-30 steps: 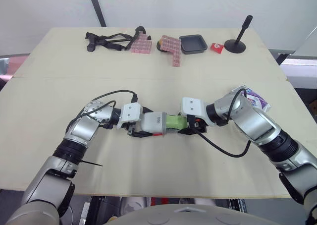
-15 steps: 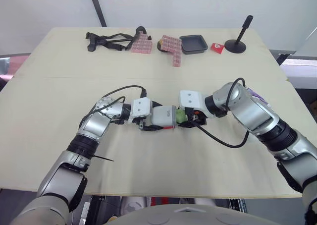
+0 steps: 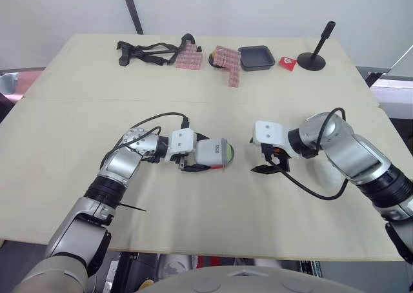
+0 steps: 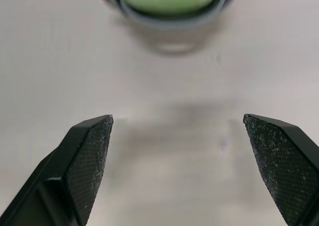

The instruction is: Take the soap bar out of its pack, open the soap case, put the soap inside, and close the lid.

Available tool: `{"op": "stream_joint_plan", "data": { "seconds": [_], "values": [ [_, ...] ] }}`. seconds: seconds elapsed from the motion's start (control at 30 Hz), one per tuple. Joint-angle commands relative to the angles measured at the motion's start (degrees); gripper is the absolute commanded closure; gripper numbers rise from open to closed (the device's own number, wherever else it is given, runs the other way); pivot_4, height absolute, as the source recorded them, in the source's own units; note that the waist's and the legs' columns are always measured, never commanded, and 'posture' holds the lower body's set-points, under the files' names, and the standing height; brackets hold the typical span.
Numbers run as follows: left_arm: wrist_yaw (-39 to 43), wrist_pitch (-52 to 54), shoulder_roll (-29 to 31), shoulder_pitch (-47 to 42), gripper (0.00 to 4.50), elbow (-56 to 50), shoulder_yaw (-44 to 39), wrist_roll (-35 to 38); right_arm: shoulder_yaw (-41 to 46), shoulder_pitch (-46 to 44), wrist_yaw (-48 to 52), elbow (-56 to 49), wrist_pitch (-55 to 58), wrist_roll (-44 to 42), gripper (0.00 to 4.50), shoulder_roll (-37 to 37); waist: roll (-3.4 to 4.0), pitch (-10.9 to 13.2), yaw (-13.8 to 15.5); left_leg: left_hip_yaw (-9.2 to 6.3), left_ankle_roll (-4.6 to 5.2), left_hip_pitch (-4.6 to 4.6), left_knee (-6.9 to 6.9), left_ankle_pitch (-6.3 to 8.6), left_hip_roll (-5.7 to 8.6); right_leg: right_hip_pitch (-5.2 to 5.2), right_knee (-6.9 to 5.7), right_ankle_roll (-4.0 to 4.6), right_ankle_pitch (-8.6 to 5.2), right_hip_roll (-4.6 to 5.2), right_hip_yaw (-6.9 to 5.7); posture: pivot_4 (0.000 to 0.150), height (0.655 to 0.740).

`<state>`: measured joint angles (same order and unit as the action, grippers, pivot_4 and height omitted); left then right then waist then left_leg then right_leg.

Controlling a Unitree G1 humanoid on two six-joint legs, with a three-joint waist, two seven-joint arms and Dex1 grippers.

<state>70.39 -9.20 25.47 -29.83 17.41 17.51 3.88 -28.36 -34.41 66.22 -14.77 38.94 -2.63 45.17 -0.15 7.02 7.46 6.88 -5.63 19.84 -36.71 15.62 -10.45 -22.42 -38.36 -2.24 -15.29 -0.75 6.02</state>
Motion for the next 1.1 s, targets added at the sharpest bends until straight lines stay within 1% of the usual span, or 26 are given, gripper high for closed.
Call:
{"op": "stream_joint_plan", "data": {
  "seconds": [0.03, 0.13, 0.3, 0.37, 0.4, 0.47, 0.63, 0.73, 1.1],
  "values": [
    [0.2, -0.6, 0.5, -1.0, 1.04, -1.6, -1.3, 1.5, 0.5, -0.4, -2.0, 0.5, 0.8, 1.7, 0.26, -0.6, 0.0, 0.0, -0.2, 0.0, 0.0, 0.0, 0.0, 0.0, 0.0, 0.0, 0.0, 0.0, 0.0, 0.0, 0.01, 0.15, 0.74],
    [0.4, -0.1, 0.7, -1.0, 1.04, -2.4, -1.5, 1.9, 0.9, -0.5, -2.9, 0.4, 2.4, 1.1, 1.13, -2.1, 0.0, 0.0, -0.3, 0.0, 0.0, 0.0, 0.0, 0.0, 0.0, 0.0, -0.01, 0.0, 0.0, -0.01, 0.02, 0.15, 0.74],
    [0.6, 1.6, 0.7, -1.1, 1.04, -4.4, -1.9, 3.1, 1.0, -0.5, -2.9, -0.2, 4.3, 0.7, 2.86, -2.7, 0.0, 0.0, 0.0, 0.0, 0.0, 0.02, 0.0, 0.0, -0.01, -0.02, 0.0, 0.0, 0.0, 0.0, -0.05, 0.15, 0.74],
    [0.6, 1.8, 0.7, -1.2, 1.04, -4.5, -1.9, 3.0, 0.9, -0.8, -2.5, -0.8, 4.6, 0.3, 3.42, -2.8, 0.0, 0.0, 0.0, 0.0, 0.0, 0.02, -0.01, 0.0, 0.0, -0.02, 0.0, 0.0, 0.0, 0.01, -0.04, 0.15, 0.74],
    [0.6, 1.8, 0.6, -1.2, 1.04, -4.5, -2.0, 3.0, 1.0, -0.9, -2.4, -1.0, 4.9, 0.2, 3.85, -2.8, 0.0, 0.0, 0.0, 0.0, 0.0, 0.03, -0.01, 0.0, 0.0, -0.02, 0.0, 0.0, 0.0, 0.01, -0.03, 0.15, 0.74],
    [0.4, 1.6, 0.5, -1.2, 1.04, -4.2, -1.8, 2.7, 1.5, -1.5, -1.8, -1.8, 5.3, -0.7, 4.46, -3.1, 0.0, 0.0, 0.0, 0.0, 0.0, 0.02, -0.01, 0.0, 0.0, -0.02, 0.0, 0.0, 0.0, 0.01, -0.04, 0.15, 0.74],
    [-0.3, 1.4, -0.2, -1.6, 1.04, -3.6, -1.3, 1.9, 1.3, -5.3, -2.9, -2.1, 7.8, -0.7, 4.46, -5.6, 0.01, 0.0, -0.3, 0.0, 0.0, 0.02, -0.01, 0.0, -0.01, -0.04, -0.04, 0.0, 0.0, 0.0, -0.03, 0.15, 0.74],
    [-0.7, 1.3, -0.9, -1.8, 1.04, -3.1, -1.0, 1.6, 0.2, -6.9, -2.7, -2.0, 8.2, -0.2, 4.46, -5.9, 0.01, 0.0, -0.2, 0.0, 0.0, 0.01, -0.01, -0.01, -0.01, -0.04, -0.04, 0.0, 0.0, 0.0, -0.05, 0.15, 0.74],
    [-1.0, 1.2, -2.3, -2.2, 1.04, -2.2, -0.7, 1.2, -3.4, -7.5, -0.3, -5.5, 7.1, -0.7, 4.46, -6.4, 0.01, 0.0, 0.0, 0.0, 0.01, 0.02, -0.02, -0.01, -0.01, -0.04, -0.05, 0.0, 0.0, 0.0, -0.05, 0.15, 0.74]
  ]
}}
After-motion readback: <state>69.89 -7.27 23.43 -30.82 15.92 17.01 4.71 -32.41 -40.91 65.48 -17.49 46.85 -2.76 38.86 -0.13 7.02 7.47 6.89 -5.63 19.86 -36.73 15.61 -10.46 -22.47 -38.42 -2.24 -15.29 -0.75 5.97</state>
